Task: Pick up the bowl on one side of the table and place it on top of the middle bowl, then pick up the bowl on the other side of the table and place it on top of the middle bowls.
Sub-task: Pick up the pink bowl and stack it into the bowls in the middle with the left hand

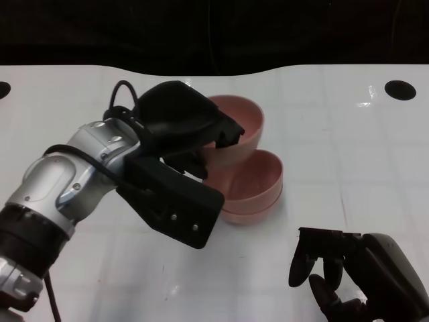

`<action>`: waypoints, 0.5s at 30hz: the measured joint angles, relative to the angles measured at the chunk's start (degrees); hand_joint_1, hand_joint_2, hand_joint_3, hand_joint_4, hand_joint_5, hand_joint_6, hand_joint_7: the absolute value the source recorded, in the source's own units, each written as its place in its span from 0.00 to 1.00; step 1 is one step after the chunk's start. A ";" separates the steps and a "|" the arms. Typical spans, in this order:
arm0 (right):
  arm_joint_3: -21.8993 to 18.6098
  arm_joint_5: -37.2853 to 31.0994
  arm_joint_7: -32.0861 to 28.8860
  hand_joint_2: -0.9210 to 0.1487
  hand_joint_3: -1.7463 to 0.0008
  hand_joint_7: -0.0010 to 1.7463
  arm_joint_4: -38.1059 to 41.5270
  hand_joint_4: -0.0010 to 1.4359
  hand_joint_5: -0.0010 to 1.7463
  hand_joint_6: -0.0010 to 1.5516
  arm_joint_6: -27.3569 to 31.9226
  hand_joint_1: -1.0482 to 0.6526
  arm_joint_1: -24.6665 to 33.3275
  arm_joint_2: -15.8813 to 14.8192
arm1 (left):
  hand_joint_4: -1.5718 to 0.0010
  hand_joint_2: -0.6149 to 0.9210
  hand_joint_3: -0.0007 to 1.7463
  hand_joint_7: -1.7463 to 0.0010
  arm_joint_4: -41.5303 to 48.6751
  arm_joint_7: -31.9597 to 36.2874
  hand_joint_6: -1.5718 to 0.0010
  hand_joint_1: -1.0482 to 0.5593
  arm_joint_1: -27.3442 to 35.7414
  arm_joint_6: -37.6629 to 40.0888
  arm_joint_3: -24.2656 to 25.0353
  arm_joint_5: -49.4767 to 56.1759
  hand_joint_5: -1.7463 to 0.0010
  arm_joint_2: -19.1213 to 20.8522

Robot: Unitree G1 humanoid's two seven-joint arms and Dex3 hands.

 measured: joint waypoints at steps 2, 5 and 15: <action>0.00 -0.05 0.00 0.74 0.07 0.80 0.00 0.64 1.00 0.55 0.00 0.57 -0.01 0.00 | 0.42 0.97 0.08 0.36 0.25 0.01 0.43 0.49 0.00 -0.70 -0.27 0.00 0.00 -0.60; 0.00 -0.11 0.00 0.74 0.07 0.80 0.01 0.64 1.00 0.55 0.05 0.57 -0.02 0.00 | 0.41 0.99 0.10 0.35 0.28 -0.06 0.43 0.49 0.00 -0.79 -0.64 0.00 0.00 -1.47; 0.00 -1.23 0.00 0.72 0.08 0.81 0.12 0.64 1.00 0.54 0.59 0.56 -0.34 -0.01 | 0.41 0.95 0.10 0.55 0.27 -0.66 0.38 0.47 0.02 -0.67 -2.12 0.15 0.00 -2.89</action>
